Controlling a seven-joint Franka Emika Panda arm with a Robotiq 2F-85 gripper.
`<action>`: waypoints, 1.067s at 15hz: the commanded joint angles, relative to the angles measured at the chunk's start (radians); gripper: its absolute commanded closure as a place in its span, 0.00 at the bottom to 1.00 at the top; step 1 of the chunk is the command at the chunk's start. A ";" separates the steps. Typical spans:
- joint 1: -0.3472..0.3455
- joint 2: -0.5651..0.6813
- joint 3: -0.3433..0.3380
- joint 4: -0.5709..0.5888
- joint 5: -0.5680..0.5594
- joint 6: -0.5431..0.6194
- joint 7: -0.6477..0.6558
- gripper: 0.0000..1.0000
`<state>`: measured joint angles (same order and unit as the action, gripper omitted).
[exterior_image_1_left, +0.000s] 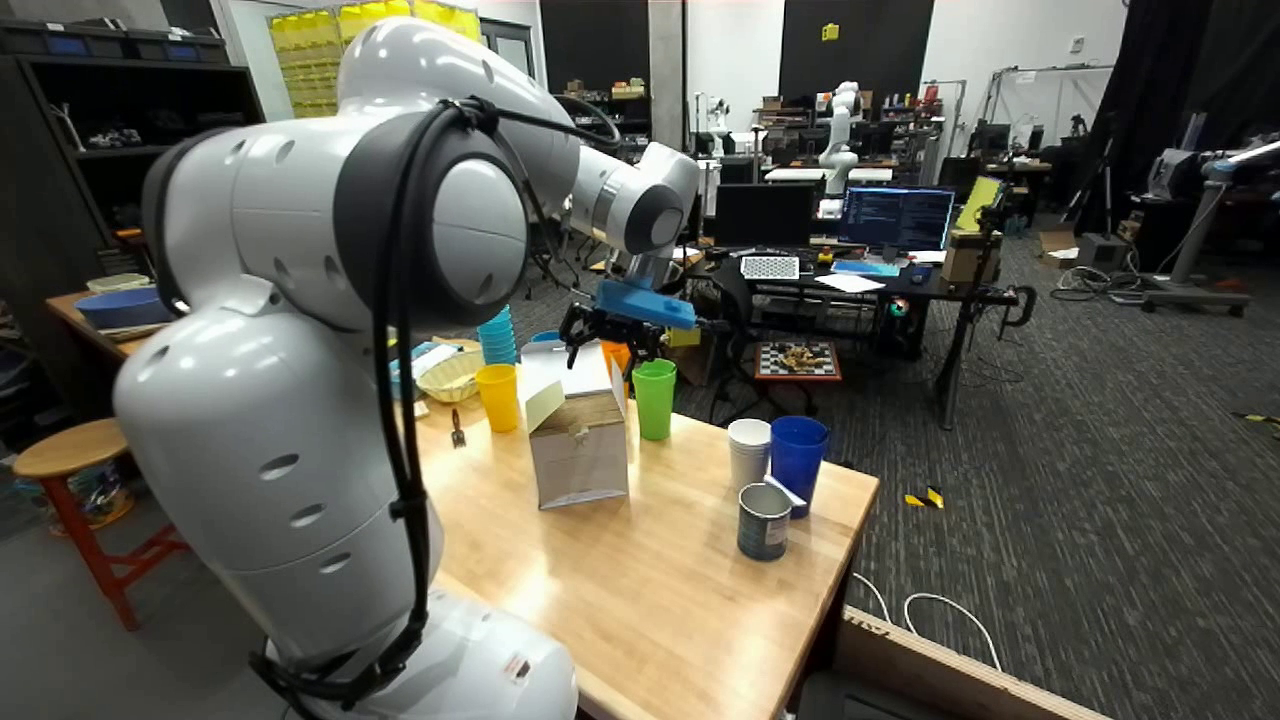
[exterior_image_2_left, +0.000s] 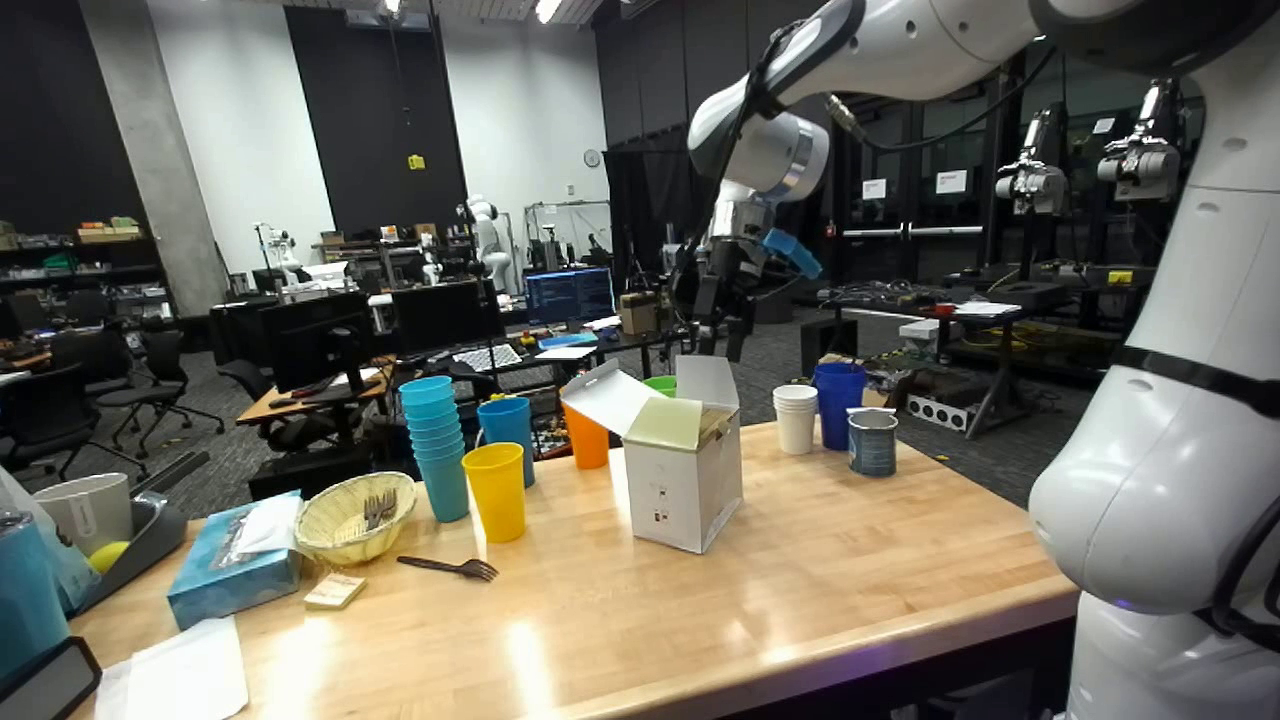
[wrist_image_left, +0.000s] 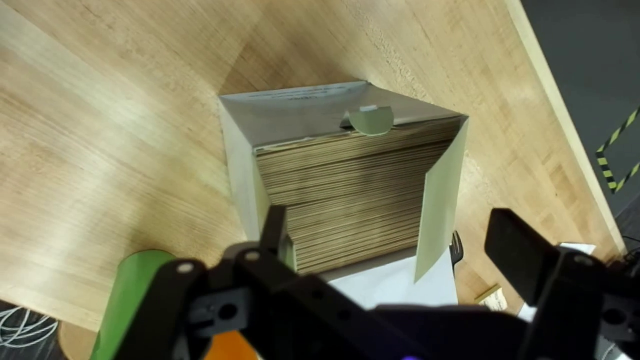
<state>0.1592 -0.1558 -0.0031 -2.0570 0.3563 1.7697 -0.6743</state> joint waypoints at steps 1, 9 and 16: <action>-0.010 0.017 0.033 0.009 -0.056 0.062 -0.043 0.00; -0.005 0.120 0.076 0.030 -0.077 0.154 -0.158 0.00; 0.000 0.103 0.118 0.005 -0.101 0.192 -0.146 0.00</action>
<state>0.1603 -0.0265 0.0957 -2.0465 0.2765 1.9462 -0.8304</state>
